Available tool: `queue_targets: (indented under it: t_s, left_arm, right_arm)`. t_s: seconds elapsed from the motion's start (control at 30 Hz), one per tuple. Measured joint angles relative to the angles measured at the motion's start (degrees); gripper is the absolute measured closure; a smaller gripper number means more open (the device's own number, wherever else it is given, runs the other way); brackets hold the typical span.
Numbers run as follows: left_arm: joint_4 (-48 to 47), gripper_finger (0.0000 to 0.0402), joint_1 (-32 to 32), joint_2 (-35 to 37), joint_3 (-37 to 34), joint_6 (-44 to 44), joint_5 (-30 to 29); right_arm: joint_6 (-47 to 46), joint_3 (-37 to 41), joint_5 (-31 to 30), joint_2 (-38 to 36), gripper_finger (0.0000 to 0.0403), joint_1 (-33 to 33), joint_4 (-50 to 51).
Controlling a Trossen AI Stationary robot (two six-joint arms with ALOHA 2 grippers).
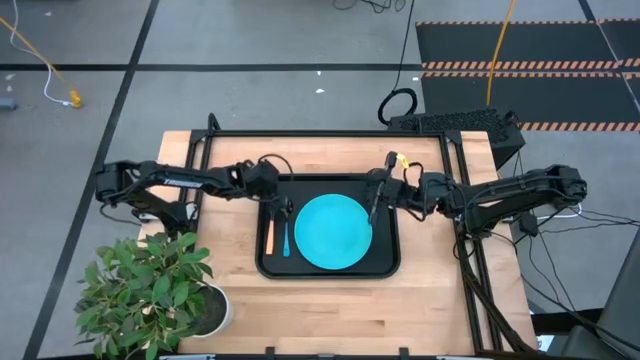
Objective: Pick and place plate/cup/fork/spoon on tray
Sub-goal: Adjust the blue plate on the black serving tray
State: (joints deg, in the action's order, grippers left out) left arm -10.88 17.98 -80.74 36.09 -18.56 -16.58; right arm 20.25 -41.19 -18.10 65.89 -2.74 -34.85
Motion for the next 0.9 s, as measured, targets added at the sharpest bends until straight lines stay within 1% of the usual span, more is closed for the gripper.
queue_targets:
  t_s: [0.13,0.23,0.3,0.37,0.43,0.5,0.6,0.7,0.83,0.9]
  left_arm:
    - [0.82,0.0339,-0.45,2.79,2.1,2.33,0.03]
    - [1.11,0.0339,-2.29,4.16,3.64,5.46,0.44]
    - [1.53,0.0339,-3.88,4.39,3.94,7.79,2.89]
    - [0.97,0.0339,-5.65,4.25,3.94,9.8,5.94]
    - [-0.66,0.0339,-7.89,3.84,3.93,10.95,6.97]
    - [-2.69,0.0339,-10.38,3.78,3.87,11.89,7.04]
    - [-0.96,0.0339,-13.81,4.27,3.86,12.48,5.95]
    - [5.4,0.0339,-16.25,5.67,3.87,14.68,2.91]
    - [13.46,0.0339,-17.1,8.23,3.87,17.79,2.18]
    - [15.57,0.0339,-17.05,10.3,3.87,19.01,2.08]
  right_arm:
    - [-0.02,0.0,-5.32,0.0,0.0316,0.02,0.29]
    - [0.08,0.0,-9.63,0.0,0.0316,0.0,1.13]
    - [0.29,0.0,-14.62,0.0,0.0316,0.0,1.19]
    - [0.54,0.0,-21.35,0.0,0.0316,0.0,0.81]
    - [0.66,0.0,-27.12,0.0,0.0316,0.03,0.94]
    - [1.55,0.0,-30.24,0.0,0.0316,-0.15,1.4]
    - [2.61,0.0,-31.31,0.0,0.0316,-0.87,1.41]
    - [2.96,0.0,-31.4,0.0,0.0316,-1.27,1.29]
    - [1.23,-0.02,-34.48,-1.22,0.0316,-1.4,3.74]
    - [-1.88,-0.02,-33.27,-2.55,0.0316,-1.41,7.09]
